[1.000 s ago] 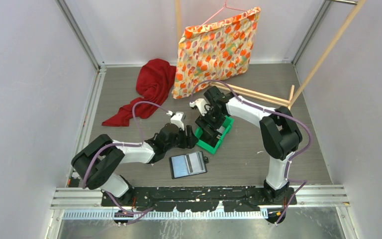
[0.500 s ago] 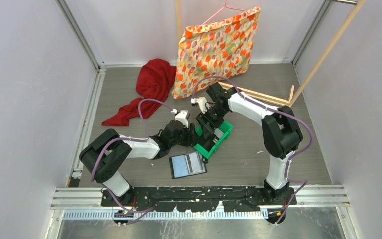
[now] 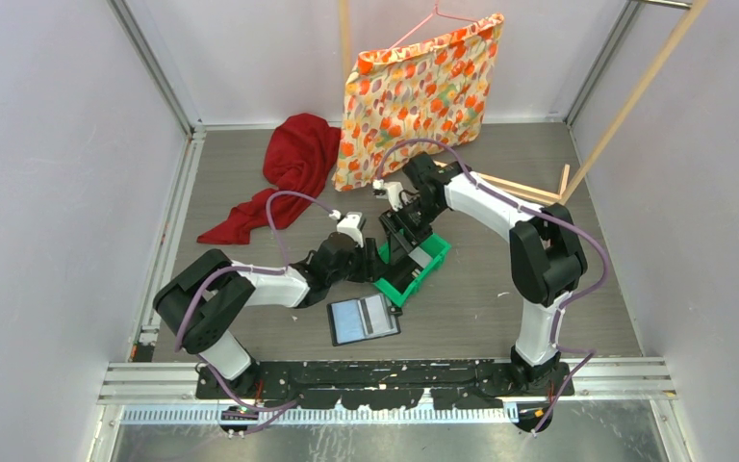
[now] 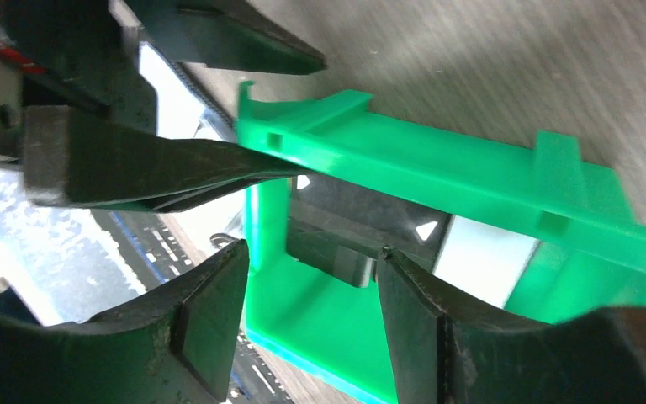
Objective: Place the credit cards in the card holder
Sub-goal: Pick up the credit card from the storage box.
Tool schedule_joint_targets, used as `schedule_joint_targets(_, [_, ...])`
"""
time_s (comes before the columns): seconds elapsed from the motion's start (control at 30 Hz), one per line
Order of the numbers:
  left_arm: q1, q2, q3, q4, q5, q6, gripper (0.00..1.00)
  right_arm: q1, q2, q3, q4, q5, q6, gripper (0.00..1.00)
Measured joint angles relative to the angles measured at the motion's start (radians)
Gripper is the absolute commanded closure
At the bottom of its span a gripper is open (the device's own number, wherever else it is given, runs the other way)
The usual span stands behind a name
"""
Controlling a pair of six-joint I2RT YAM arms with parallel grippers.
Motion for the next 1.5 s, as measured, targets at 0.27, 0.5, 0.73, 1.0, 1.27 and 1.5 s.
schedule_joint_targets(0.27, [0.0,-0.071,-0.013,-0.013,-0.02,-0.005,0.4,-0.008,0.028,0.001,0.042,0.163,0.024,0.32])
schedule_joint_targets(0.5, [0.001,-0.298,-0.029,-0.101,-0.061,-0.022,0.48,-0.013,0.088,0.0,0.045,0.172,0.031,0.35])
schedule_joint_targets(0.73, [0.001,-0.412,-0.119,-0.215,-0.058,-0.138,0.62,-0.013,0.088,-0.003,0.047,0.159,0.031,0.36])
schedule_joint_targets(1.0, [0.004,-0.235,-0.105,-0.215,0.049,-0.193,0.7,-0.017,0.09,-0.003,0.044,0.139,0.029,0.37])
schedule_joint_targets(1.27, [0.004,-0.088,-0.042,-0.199,0.134,-0.211,0.7,-0.018,0.094,-0.003,0.041,0.119,0.026,0.38])
schedule_joint_targets(1.5, [0.004,-0.061,-0.023,-0.196,0.183,-0.212,0.7,-0.032,0.098,-0.001,0.031,0.086,0.005,0.39])
